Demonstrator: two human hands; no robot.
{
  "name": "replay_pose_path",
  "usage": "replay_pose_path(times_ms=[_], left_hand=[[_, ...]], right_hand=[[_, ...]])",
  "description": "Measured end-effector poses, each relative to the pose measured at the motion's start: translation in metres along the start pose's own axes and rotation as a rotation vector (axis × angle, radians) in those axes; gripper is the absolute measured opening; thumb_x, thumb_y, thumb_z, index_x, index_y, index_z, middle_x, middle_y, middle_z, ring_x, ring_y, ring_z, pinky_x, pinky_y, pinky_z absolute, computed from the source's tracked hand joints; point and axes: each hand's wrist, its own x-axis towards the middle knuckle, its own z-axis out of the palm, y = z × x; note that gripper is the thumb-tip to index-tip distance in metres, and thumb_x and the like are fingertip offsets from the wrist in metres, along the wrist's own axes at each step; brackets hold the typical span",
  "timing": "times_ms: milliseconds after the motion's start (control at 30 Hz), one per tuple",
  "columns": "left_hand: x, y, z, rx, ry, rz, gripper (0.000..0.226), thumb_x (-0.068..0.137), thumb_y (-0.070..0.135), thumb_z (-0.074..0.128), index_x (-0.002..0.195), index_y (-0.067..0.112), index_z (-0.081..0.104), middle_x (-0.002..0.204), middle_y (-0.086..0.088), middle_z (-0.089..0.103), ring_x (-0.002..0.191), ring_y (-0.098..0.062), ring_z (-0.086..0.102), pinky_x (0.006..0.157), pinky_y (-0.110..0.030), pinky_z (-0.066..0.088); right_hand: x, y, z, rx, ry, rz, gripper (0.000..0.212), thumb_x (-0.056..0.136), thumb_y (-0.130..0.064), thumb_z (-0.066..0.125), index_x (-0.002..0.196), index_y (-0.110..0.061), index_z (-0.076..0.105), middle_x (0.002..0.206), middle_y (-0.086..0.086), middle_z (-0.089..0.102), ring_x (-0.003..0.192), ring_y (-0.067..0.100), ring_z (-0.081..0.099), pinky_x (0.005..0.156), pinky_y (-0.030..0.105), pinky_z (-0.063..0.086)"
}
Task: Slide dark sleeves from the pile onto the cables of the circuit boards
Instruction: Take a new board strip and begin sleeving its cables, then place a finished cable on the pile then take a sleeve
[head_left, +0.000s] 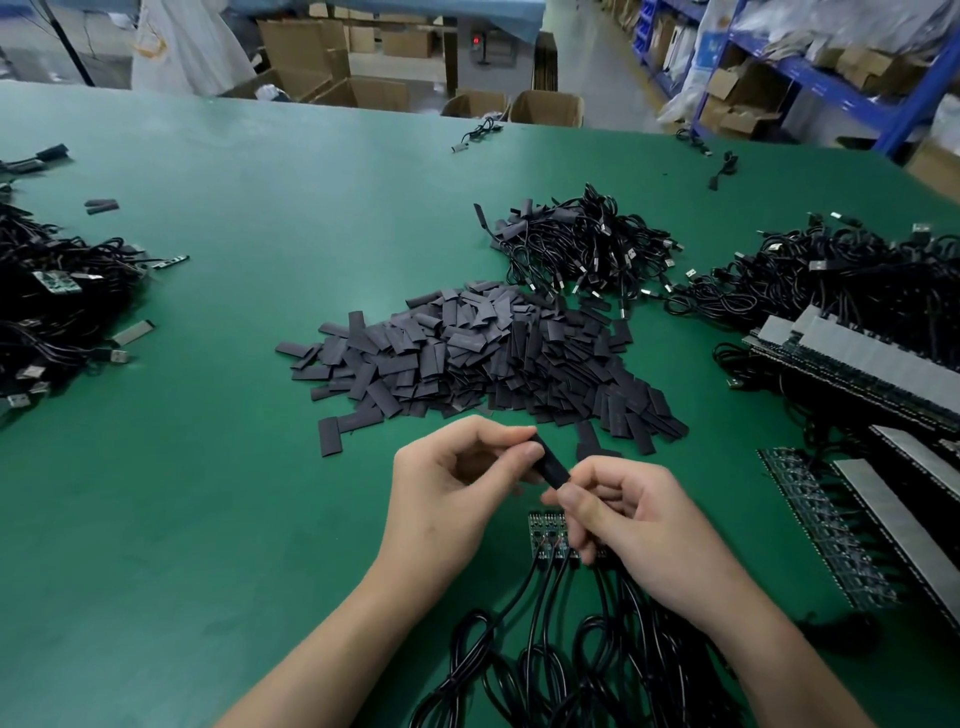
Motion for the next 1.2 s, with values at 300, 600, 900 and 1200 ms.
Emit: replay_pose_path(times_ms=[300, 600, 900, 1200], left_hand=[[0.01, 0.005, -0.011, -0.344, 0.216, -0.184, 0.016, 0.08, 0.022, 0.076, 0.094, 0.013, 0.077, 0.083, -0.014, 0.078, 0.073, -0.016, 0.074, 0.067, -0.025, 0.059], [0.011, 0.0, -0.017, 0.063, 0.069, -0.166, 0.031, 0.091, 0.029, 0.075, 0.119, 0.024, 0.065, 0.093, 0.002, 0.076, 0.087, -0.012, 0.072, 0.076, -0.02, 0.054], [-0.003, -0.001, -0.011, 1.022, -0.469, 0.156, 0.07, 0.072, 0.097, 0.043, 0.107, 0.039, 0.061, 0.095, 0.022, 0.043, 0.095, 0.0, 0.042, 0.082, -0.024, 0.034], [0.001, 0.004, -0.012, 0.815, -0.494, 0.053, 0.047, 0.075, 0.075, 0.069, 0.098, 0.035, 0.06, 0.096, 0.02, 0.055, 0.093, 0.002, 0.049, 0.089, -0.022, 0.042]], right_hand=[[-0.006, -0.002, -0.018, -0.518, 0.01, -0.118, 0.007, 0.088, -0.042, 0.074, 0.086, -0.036, 0.076, 0.092, -0.017, 0.068, 0.098, 0.009, 0.061, 0.084, 0.023, 0.045], [0.002, -0.018, -0.023, -0.276, 0.219, -0.104, 0.016, 0.098, -0.037, 0.06, 0.084, -0.031, 0.064, 0.062, 0.006, 0.067, 0.054, 0.019, 0.065, 0.063, 0.037, 0.051], [0.122, -0.065, -0.077, -0.419, 0.528, -0.094, 0.022, 0.103, -0.036, 0.058, 0.103, -0.015, 0.065, 0.074, 0.001, 0.062, 0.058, 0.015, 0.055, 0.062, 0.038, 0.047], [0.246, -0.114, -0.125, -0.635, 0.575, 0.042, 0.054, 0.099, -0.028, 0.066, 0.148, -0.015, 0.047, 0.137, 0.011, 0.056, 0.125, 0.03, 0.055, 0.098, 0.034, 0.042]])
